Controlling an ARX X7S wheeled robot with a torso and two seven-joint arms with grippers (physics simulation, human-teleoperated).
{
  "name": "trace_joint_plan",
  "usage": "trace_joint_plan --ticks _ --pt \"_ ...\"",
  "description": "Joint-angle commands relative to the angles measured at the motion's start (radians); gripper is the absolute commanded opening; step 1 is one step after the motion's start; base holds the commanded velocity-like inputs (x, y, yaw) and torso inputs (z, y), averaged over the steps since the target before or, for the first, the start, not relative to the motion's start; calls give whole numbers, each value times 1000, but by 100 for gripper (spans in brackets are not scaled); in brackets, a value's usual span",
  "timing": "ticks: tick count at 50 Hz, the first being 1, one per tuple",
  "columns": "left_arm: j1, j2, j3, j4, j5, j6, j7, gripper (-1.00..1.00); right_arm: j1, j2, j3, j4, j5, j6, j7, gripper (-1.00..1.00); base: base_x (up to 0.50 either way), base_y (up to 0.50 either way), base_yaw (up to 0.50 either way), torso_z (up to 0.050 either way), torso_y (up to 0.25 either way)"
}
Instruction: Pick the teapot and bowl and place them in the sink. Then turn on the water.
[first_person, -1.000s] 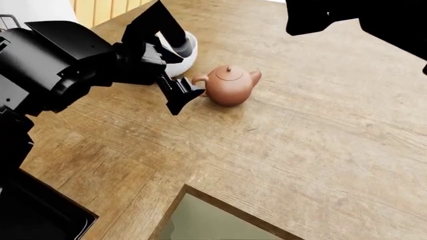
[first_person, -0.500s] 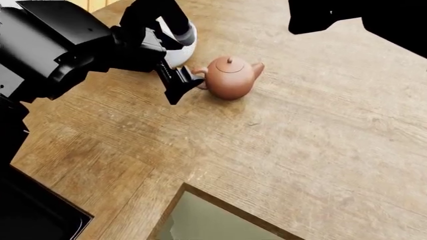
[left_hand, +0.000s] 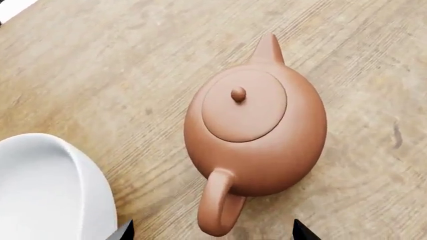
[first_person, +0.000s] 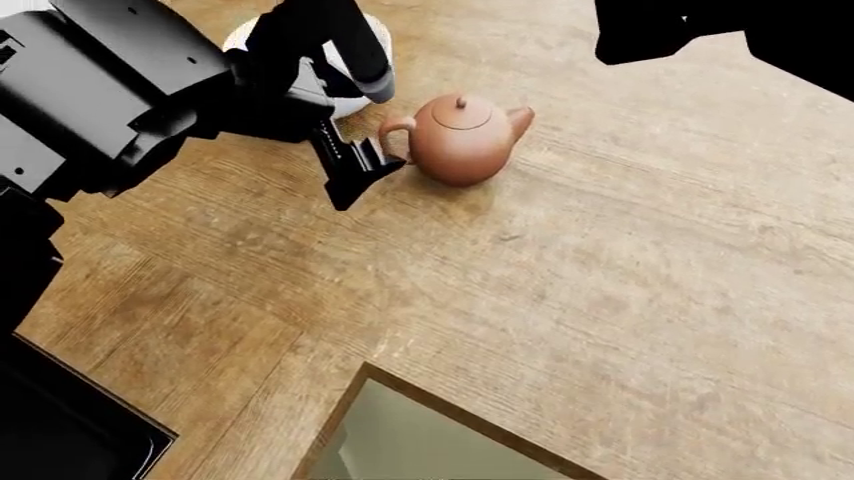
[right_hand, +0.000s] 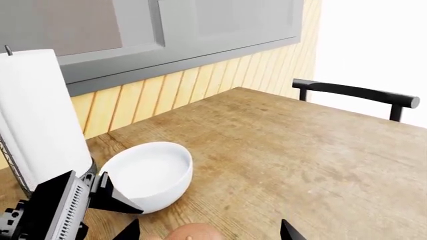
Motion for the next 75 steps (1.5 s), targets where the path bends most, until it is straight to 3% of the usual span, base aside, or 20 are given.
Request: trace_joint_plan --ticks 1,25,47,48,69,75 --pt "8 1 6 8 2 11 8 100 4 7 -4 1 8 -3 1 100 0 0 0 0 -57" --pt "-49 5 3 25 5 -3 30 100 -26 -3 -9 -8 -44 -29 -28 100 0 0 0 0 -60" --pt "-22 31 7 -24 13 25 33 100 -34 8 -13 -11 -50 -39 -35 100 0 0 0 0 -49" --pt "-22 32 3 -25 10 24 32 -100 -36 7 -13 -12 -52 -41 -35 100 0 0 0 0 0" --pt "-8 19 -55 20 -46 13 2 -100 -50 22 -10 -28 -45 -55 -35 100 0 0 0 0 0" --pt "4 -17 -98 96 -107 -25 -22 -100 -47 32 -5 -36 -35 -61 -25 100 0 0 0 0 0"
